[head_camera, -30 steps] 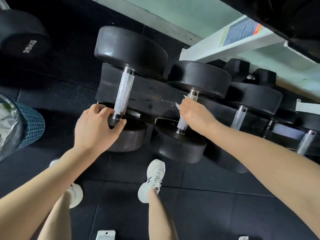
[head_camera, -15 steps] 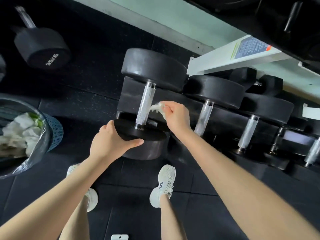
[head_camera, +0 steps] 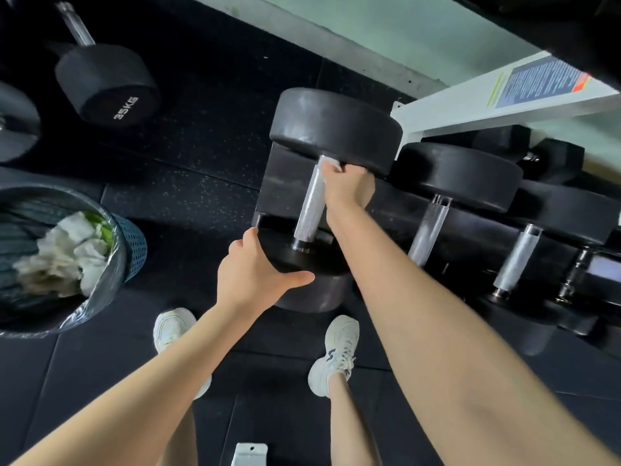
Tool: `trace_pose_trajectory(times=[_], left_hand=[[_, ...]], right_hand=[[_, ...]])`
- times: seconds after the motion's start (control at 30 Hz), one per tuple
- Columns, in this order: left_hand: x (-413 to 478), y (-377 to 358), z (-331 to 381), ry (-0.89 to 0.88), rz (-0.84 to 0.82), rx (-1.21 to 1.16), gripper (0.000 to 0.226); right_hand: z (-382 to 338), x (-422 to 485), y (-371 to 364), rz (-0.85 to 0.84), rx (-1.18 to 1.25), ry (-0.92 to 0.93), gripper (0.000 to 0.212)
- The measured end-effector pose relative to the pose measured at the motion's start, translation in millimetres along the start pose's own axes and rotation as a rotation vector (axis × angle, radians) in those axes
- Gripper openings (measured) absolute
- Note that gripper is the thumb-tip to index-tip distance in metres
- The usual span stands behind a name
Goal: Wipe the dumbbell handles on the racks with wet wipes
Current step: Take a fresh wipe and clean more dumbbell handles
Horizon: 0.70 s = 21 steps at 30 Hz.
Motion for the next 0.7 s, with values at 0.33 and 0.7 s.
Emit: trace_pose_trajectory(times=[0.33, 0.7], left_hand=[[-3, -1, -2, -0.008, 0.019, -0.050, 0.118], [-5, 0, -4, -0.024, 0.086, -0.094, 0.113]], right_hand=[[29, -25, -5, -0.126, 0.047, -0.256, 0.029], [75, -57, -16, -0.301, -0.092, -0.340, 0.032]])
Point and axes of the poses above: each hand's wrist, its own x-axis towards the middle knuckle, its own y-axis out of the back of the hand, z = x × y, the point moved 10 cm from there along x, towards the middle knuckle, and after that the axes turned 7 degrees about x, right-handed, at the moved point
